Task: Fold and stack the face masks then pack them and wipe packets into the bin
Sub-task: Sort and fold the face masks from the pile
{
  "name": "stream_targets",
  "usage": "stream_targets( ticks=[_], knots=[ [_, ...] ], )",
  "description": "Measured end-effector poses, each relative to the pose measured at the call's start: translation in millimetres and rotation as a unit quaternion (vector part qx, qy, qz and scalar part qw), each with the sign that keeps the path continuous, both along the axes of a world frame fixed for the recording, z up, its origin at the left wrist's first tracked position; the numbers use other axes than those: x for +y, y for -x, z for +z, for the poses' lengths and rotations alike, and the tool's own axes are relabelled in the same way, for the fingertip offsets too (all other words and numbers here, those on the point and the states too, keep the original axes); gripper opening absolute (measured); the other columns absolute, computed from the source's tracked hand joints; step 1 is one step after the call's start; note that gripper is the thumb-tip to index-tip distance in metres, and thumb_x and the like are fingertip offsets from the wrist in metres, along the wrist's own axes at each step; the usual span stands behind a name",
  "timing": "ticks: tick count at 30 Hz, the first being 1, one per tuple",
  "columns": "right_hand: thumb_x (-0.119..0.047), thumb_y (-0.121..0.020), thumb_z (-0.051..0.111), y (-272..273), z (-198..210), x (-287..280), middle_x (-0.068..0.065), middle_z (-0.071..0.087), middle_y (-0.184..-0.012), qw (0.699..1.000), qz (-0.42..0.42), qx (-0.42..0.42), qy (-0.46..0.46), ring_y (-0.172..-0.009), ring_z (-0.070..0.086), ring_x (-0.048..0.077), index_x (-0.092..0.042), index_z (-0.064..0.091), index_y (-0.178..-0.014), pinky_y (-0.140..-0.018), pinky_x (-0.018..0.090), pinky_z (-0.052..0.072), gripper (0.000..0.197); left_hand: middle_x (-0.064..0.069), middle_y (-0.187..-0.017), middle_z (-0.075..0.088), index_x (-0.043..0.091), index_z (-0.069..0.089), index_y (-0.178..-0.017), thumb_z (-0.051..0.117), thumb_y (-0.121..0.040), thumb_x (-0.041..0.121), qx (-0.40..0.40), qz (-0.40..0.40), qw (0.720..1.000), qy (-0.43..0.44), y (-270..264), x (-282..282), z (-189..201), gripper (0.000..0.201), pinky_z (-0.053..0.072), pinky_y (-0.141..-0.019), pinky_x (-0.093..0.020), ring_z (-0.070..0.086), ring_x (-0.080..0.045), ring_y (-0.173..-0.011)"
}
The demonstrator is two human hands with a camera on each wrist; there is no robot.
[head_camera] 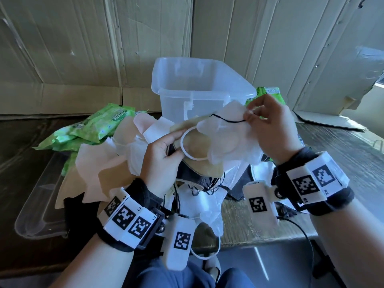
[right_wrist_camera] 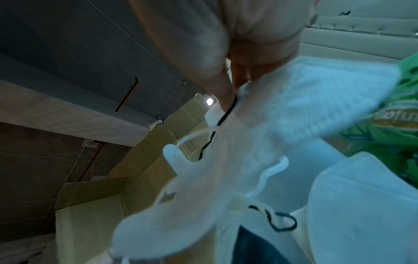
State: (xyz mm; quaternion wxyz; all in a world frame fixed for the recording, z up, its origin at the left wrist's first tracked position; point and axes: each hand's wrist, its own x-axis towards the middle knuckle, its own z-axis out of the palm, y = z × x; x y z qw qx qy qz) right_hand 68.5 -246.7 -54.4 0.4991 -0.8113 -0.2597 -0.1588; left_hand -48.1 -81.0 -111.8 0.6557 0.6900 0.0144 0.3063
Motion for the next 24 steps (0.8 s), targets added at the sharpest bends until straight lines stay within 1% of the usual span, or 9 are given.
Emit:
stream_targets(
  ticks=[5, 8, 10, 12, 15, 17, 20, 22, 24],
  knots=[
    [-0.011, -0.074, 0.073, 8.2, -3.8, 3.9, -0.002, 0.052, -0.066, 0.996, 0.071, 0.044, 0.038, -0.059, 0.047, 0.013, -0.029, 0.054, -0.091, -0.061, 0.025, 0.036, 0.03, 0.017, -0.095, 0.069, 0.026, 0.069, -0.094, 0.052, -0.085, -0.009, 0.023, 0.042, 0.999, 0.014, 1.4, 3.2, 0.9, 0.039, 0.046, -0.091, -0.016, 0.061, -0.001, -0.096],
    [-0.006, -0.064, 0.08, 9.9, -1.4, -0.6, -0.002, 0.053, -0.066, 0.991, 0.095, 0.085, 0.039, -0.056, 0.045, 0.008, -0.028, 0.054, -0.097, -0.06, 0.022, 0.04, 0.047, 0.012, -0.081, 0.059, 0.022, 0.067, -0.101, 0.047, -0.086, -0.008, 0.039, 0.074, 0.996, 0.01, 0.5, 8.3, -0.9, 0.039, 0.04, -0.062, -0.004, 0.048, 0.0, -0.067],
    [-0.001, -0.062, 0.08, 6.1, -0.6, -5.8, -0.003, 0.053, -0.065, 0.987, 0.094, 0.115, 0.065, -0.055, 0.045, 0.009, -0.026, 0.054, -0.097, -0.058, 0.023, 0.041, 0.05, 0.012, -0.076, 0.049, 0.024, 0.066, -0.103, 0.048, -0.086, -0.007, 0.043, 0.094, 0.995, -0.009, -0.8, 12.5, -2.2, 0.039, 0.035, -0.054, -0.004, 0.038, 0.0, -0.062],
    [0.001, -0.065, 0.076, -1.0, 0.5, -11.0, -0.003, 0.052, -0.064, 0.99, 0.026, 0.097, 0.101, -0.059, 0.046, 0.015, -0.024, 0.057, -0.095, -0.063, 0.026, 0.038, 0.044, 0.011, -0.076, 0.043, 0.03, 0.064, -0.101, 0.05, -0.084, -0.006, 0.046, 0.093, 0.994, -0.022, -1.9, 17.0, -3.4, 0.042, 0.032, -0.052, -0.004, 0.037, 0.002, -0.06],
    [0.001, -0.073, 0.063, -4.7, 10.4, -16.2, 0.002, 0.057, -0.073, 0.984, -0.153, -0.024, 0.084, -0.068, 0.048, 0.019, -0.017, 0.063, -0.097, -0.067, 0.025, 0.035, 0.03, 0.006, -0.08, 0.042, 0.036, 0.062, -0.099, 0.052, -0.084, -0.004, 0.07, 0.082, 0.993, -0.043, -1.5, 17.1, -3.6, 0.045, 0.031, -0.052, -0.005, 0.038, 0.002, -0.06],
    [0.006, -0.074, 0.053, 7.0, 19.2, -11.0, 0.008, 0.06, -0.082, 0.979, -0.147, -0.132, 0.05, -0.067, 0.046, 0.017, -0.016, 0.066, -0.1, -0.066, 0.024, 0.034, 0.037, 0.006, -0.083, 0.054, 0.033, 0.063, -0.1, 0.052, -0.084, -0.006, 0.077, 0.065, 0.994, -0.036, -0.9, 11.6, -1.7, 0.044, 0.036, -0.061, -0.007, 0.048, -0.008, -0.071],
    [0.017, -0.07, 0.044, 32.4, 7.7, 12.3, 0.007, 0.047, -0.084, 0.957, 0.049, -0.242, 0.155, -0.066, 0.047, 0.02, -0.018, 0.071, -0.1, -0.063, 0.02, 0.035, 0.054, 0.012, -0.101, 0.066, 0.027, 0.067, -0.096, 0.051, -0.083, -0.01, 0.073, 0.032, 0.997, 0.011, 0.0, 2.2, 3.3, 0.043, 0.043, -0.09, -0.012, 0.058, -0.01, -0.103],
    [0.017, -0.074, 0.041, 39.5, -6.2, 24.7, 0.006, 0.04, -0.086, 0.939, 0.12, -0.19, 0.259, -0.07, 0.049, 0.025, -0.025, 0.069, -0.107, -0.068, 0.028, 0.04, 0.061, 0.01, -0.101, 0.069, 0.029, 0.069, -0.09, 0.052, -0.082, -0.01, 0.07, 0.017, 0.997, 0.008, 1.2, -1.5, 6.3, 0.044, 0.043, -0.097, -0.023, 0.06, -0.01, -0.106],
    [0.015, -0.077, 0.04, 31.7, -15.6, 26.6, 0.007, 0.039, -0.087, 0.941, 0.089, -0.128, 0.299, -0.08, 0.05, 0.03, -0.026, 0.063, -0.118, -0.069, 0.025, 0.033, 0.062, 0.01, -0.093, 0.07, 0.032, 0.07, -0.086, 0.055, -0.082, -0.007, 0.074, 0.022, 0.997, -0.01, 3.3, -0.8, 6.7, 0.042, 0.045, -0.095, -0.022, 0.062, -0.004, -0.097]
  ],
)
